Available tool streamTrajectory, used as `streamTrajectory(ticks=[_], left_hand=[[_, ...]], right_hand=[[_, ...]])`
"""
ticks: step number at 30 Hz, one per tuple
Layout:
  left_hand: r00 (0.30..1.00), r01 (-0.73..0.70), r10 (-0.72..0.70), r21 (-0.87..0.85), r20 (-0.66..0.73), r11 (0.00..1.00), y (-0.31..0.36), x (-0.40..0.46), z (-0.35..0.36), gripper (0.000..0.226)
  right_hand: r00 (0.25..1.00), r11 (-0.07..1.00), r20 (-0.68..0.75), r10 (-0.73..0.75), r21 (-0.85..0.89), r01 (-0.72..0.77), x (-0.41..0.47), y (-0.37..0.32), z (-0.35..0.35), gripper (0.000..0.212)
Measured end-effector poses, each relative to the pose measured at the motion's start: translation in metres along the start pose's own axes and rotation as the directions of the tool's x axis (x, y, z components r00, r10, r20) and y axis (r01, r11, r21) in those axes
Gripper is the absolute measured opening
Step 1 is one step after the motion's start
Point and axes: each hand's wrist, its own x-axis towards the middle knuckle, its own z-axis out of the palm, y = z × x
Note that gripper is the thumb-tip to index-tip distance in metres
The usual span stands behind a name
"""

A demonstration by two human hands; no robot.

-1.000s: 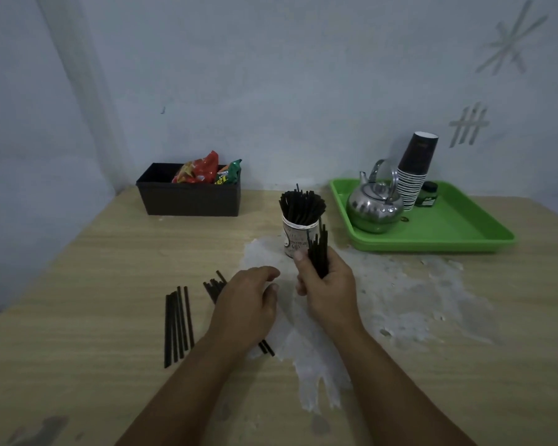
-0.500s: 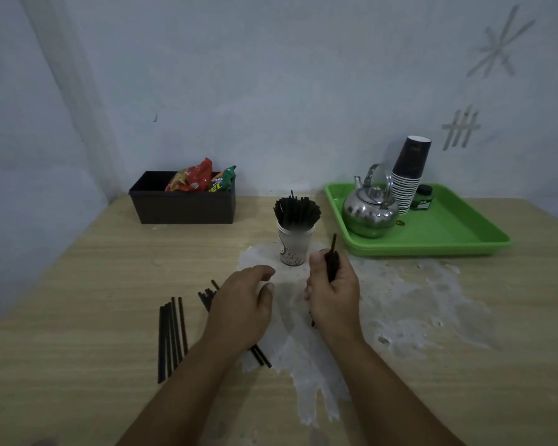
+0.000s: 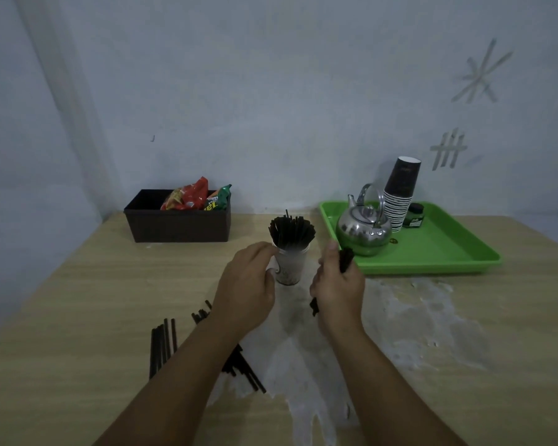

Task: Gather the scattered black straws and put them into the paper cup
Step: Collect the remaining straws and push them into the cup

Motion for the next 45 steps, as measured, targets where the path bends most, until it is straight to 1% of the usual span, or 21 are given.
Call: streamTrajectory(ticks=[2, 5, 10, 13, 16, 17, 19, 22, 24, 25, 26, 27, 30, 31, 34, 36, 37, 39, 40, 42, 45], left_hand=[[1.0, -0.015, 0.015, 0.014, 0.002, 1.0, -0.003, 0.007, 0.003, 0.045], [0.999, -0.03, 0.029, 0.045, 0.025, 0.999, -0.007, 0.012, 0.006, 0.049], [0.998, -0.025, 0.021, 0.074, 0.061, 0.997, -0.014, 0.014, 0.011, 0.051], [0.998, -0.022, 0.018, 0.059, 0.06, 0.998, -0.017, 0.013, 0.013, 0.052], [0.999, -0.008, 0.006, 0.043, 0.054, 0.999, -0.016, 0.012, 0.013, 0.052], [0.999, -0.002, 0.0, 0.037, 0.051, 0.999, -0.016, 0.012, 0.014, 0.053], [0.999, 0.003, -0.004, 0.023, 0.045, 1.0, -0.016, 0.011, 0.014, 0.053], [0.999, -0.004, 0.005, -0.009, 0.033, 1.0, -0.016, 0.009, 0.014, 0.051], [1.0, -0.006, 0.007, -0.017, 0.028, 1.0, -0.017, 0.009, 0.016, 0.051], [1.0, -0.007, 0.007, -0.019, 0.026, 1.0, -0.017, 0.009, 0.016, 0.051], [1.0, -0.007, 0.007, -0.021, 0.024, 1.0, -0.017, 0.009, 0.016, 0.051], [1.0, -0.006, 0.007, -0.024, 0.022, 1.0, -0.017, 0.008, 0.016, 0.051], [1.0, -0.006, 0.006, -0.02, 0.023, 1.0, -0.017, 0.007, 0.016, 0.051], [1.0, -0.003, 0.004, -0.019, 0.026, 1.0, -0.017, 0.006, 0.016, 0.052], [0.999, 0.007, -0.006, -0.021, 0.033, 1.0, -0.017, 0.005, 0.017, 0.052], [0.999, 0.013, -0.012, -0.03, 0.041, 0.999, -0.016, 0.005, 0.017, 0.053], [0.999, 0.015, -0.014, -0.034, 0.045, 0.999, -0.016, 0.005, 0.017, 0.053], [0.999, 0.013, -0.011, -0.042, 0.05, 0.999, -0.015, 0.005, 0.017, 0.054], [0.999, 0.012, -0.01, -0.045, 0.05, 0.999, -0.015, 0.005, 0.017, 0.055], [0.998, 0.017, -0.015, -0.045, 0.053, 0.999, -0.013, 0.005, 0.016, 0.055], [0.997, 0.013, -0.011, -0.034, 0.07, 0.999, -0.013, 0.005, 0.013, 0.058]], right_hand=[[0.999, 0.995, -0.032, -0.025, 0.098, 0.028, 0.01, -0.013, 0.008, 0.043], [0.995, 0.983, -0.067, -0.067, 0.164, 0.077, 0.025, -0.031, 0.02, 0.041], [0.992, 0.97, -0.098, -0.079, 0.22, 0.099, 0.05, -0.04, 0.04, 0.041], [0.989, 0.971, -0.122, -0.084, 0.213, 0.109, 0.06, -0.04, 0.05, 0.044], [0.991, 0.976, -0.116, -0.06, 0.199, 0.082, 0.067, -0.037, 0.058, 0.045], [0.991, 0.981, -0.113, -0.07, 0.174, 0.089, 0.068, -0.034, 0.06, 0.044], [0.991, 0.992, -0.078, -0.108, 0.053, 0.112, 0.071, -0.024, 0.059, 0.043], [0.989, 0.978, 0.037, -0.141, -0.149, 0.145, 0.072, -0.003, 0.054, 0.039], [0.979, 0.945, 0.118, -0.164, -0.267, 0.191, 0.07, 0.008, 0.05, 0.029], [0.974, 0.934, 0.158, -0.165, -0.291, 0.206, 0.068, 0.01, 0.048, 0.023], [0.971, 0.928, 0.188, -0.151, -0.313, 0.205, 0.068, 0.013, 0.046, 0.025], [0.968, 0.92, 0.208, -0.138, -0.334, 0.203, 0.068, 0.015, 0.044, 0.036], [0.964, 0.894, 0.223, -0.146, -0.387, 0.224, 0.066, 0.017, 0.035, 0.08], [0.963, 0.889, 0.215, -0.165, -0.391, 0.24, 0.064, 0.016, 0.032, 0.085], [0.926, 0.845, 0.206, -0.315, -0.384, 0.373, 0.058, 0.006, 0.025, 0.076], [0.876, 0.763, 0.262, -0.404, -0.431, 0.481, 0.058, 0.002, 0.022, 0.07], [0.852, 0.706, 0.316, -0.418, -0.478, 0.523, 0.059, 0.001, 0.021, 0.068], [0.829, 0.595, 0.419, -0.371, -0.578, 0.558, 0.061, 0.002, 0.018, 0.064], [0.824, 0.563, 0.454, -0.338, -0.604, 0.564, 0.061, 0.003, 0.017, 0.062], [0.825, 0.547, 0.485, -0.291, -0.623, 0.559, 0.062, 0.005, 0.015, 0.063], [0.828, 0.557, 0.479, -0.29, -0.619, 0.553, 0.06, 0.004, 0.015, 0.067]])
